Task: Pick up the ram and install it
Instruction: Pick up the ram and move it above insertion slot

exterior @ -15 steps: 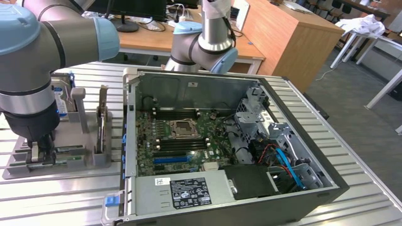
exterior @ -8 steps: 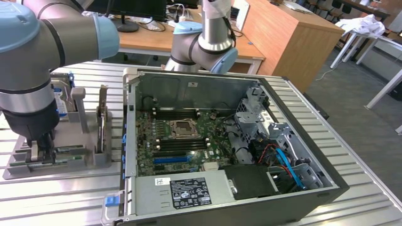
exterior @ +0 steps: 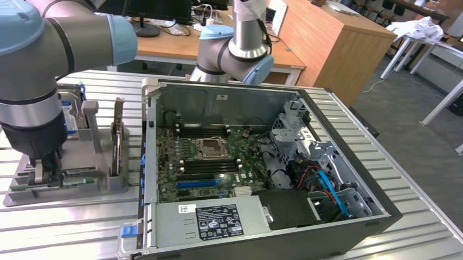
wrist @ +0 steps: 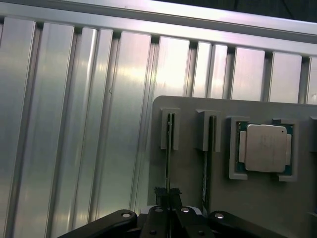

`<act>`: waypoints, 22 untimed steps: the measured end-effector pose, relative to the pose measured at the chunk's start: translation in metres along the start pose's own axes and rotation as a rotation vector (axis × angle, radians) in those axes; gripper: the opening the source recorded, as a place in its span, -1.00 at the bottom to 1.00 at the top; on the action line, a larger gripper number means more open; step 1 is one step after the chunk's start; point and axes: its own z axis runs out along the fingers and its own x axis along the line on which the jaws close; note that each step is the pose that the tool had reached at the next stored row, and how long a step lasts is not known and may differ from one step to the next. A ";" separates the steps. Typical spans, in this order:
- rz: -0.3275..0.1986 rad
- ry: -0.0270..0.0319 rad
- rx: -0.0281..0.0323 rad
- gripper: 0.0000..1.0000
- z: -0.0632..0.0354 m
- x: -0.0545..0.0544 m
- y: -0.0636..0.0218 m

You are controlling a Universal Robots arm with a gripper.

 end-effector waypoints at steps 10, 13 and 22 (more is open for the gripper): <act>0.000 0.0000 -0.0001 -0.76 -0.0140 0.000 0.0006; 0.000 0.0000 0.0000 -0.76 -0.0218 0.000 0.0010; 0.000 0.0000 0.0000 -0.76 -0.0340 -0.001 0.0016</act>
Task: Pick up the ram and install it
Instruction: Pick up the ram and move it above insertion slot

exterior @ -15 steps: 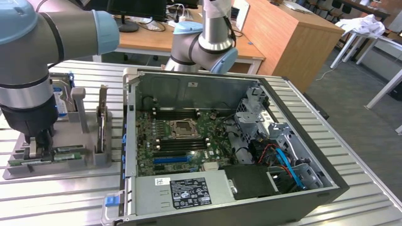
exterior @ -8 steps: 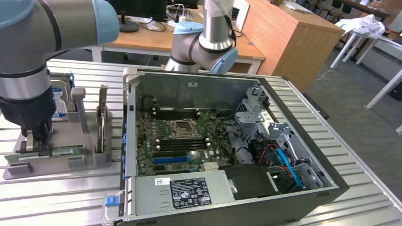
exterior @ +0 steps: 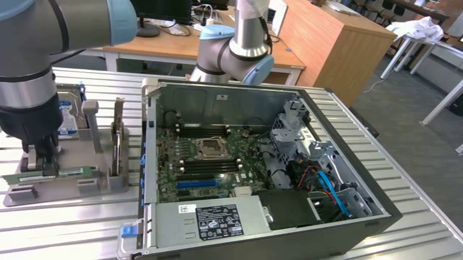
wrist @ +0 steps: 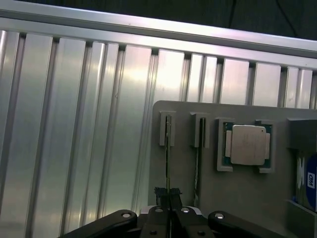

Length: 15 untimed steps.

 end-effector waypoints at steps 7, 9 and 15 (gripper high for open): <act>0.000 -0.0001 0.0001 -0.76 -0.0084 0.000 0.0004; 0.000 0.0000 0.0000 -0.76 -0.0105 0.000 0.0005; 0.000 0.0000 0.0000 -0.76 -0.0170 0.000 0.0008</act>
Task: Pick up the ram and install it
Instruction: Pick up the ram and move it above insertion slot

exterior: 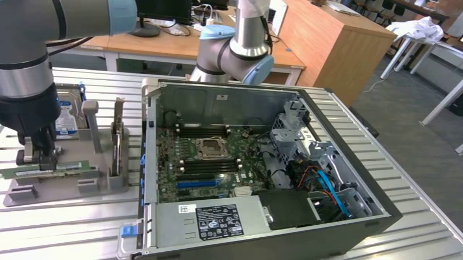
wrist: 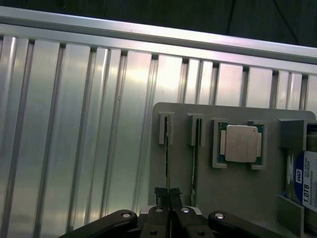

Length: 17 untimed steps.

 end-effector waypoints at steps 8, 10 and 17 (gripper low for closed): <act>0.000 0.0000 0.0000 -0.76 -0.0087 0.000 0.0004; 0.000 0.0000 0.0000 -0.76 -0.0111 0.000 0.0005; 0.000 0.0000 0.0000 -0.76 -0.0201 0.000 0.0009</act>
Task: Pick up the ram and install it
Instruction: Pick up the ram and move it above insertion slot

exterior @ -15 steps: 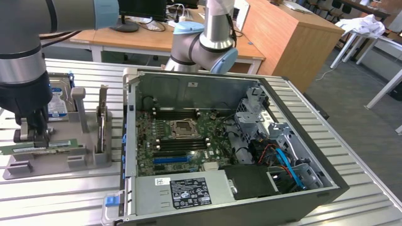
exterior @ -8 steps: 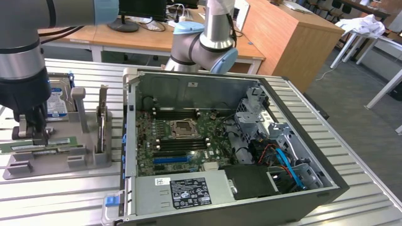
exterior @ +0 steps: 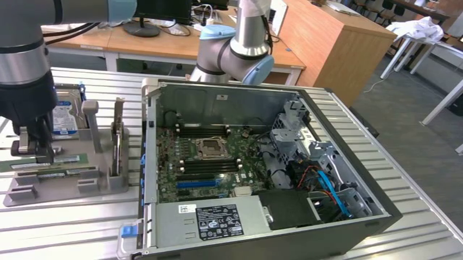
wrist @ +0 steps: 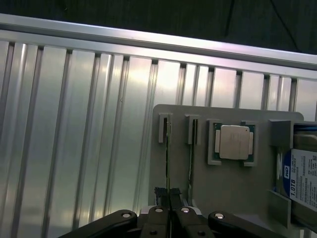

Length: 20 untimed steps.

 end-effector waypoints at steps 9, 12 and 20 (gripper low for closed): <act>0.000 -0.0001 0.0001 -0.76 -0.0123 0.000 0.0005; 0.000 0.0000 0.0001 -0.76 -0.0170 0.000 0.0008; 0.000 0.0000 0.0000 -0.76 -0.0295 0.000 0.0013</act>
